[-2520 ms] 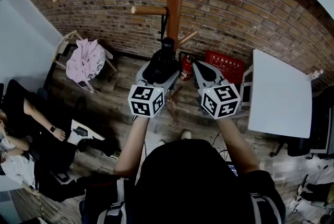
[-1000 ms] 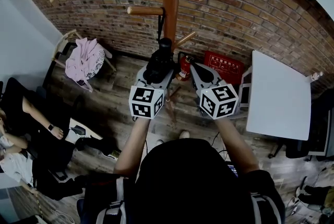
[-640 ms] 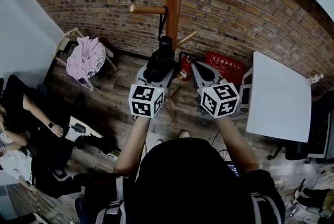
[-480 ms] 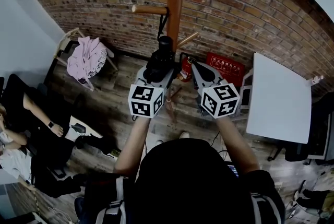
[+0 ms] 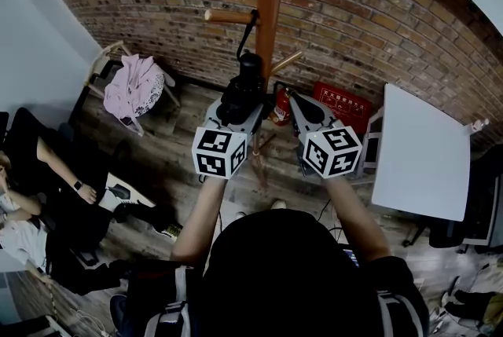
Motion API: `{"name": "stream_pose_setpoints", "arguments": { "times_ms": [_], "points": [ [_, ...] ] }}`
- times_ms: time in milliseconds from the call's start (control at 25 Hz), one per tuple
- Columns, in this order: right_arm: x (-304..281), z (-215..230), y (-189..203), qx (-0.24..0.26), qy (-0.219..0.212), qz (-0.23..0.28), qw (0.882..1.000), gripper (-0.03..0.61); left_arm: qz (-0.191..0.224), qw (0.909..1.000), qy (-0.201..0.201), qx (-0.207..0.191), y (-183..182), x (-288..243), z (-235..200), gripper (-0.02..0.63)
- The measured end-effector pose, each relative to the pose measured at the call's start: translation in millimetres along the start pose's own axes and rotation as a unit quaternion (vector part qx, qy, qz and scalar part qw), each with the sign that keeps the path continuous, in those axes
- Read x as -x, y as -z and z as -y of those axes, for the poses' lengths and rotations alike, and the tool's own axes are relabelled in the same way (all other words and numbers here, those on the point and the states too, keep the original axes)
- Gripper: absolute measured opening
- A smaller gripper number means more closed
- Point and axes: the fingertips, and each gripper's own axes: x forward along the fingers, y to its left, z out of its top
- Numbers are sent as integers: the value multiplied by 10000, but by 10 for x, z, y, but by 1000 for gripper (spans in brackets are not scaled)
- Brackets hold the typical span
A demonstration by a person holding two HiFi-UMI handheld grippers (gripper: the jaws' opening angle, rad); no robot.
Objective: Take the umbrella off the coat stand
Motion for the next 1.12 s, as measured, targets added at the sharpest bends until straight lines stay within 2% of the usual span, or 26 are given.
{"name": "stream_pose_setpoints", "arguments": {
  "times_ms": [1120],
  "points": [
    [-64, -160, -171, -52, -315, 136, 9994, 29, 316, 9993, -134, 170, -287, 205, -20, 245]
  ]
}}
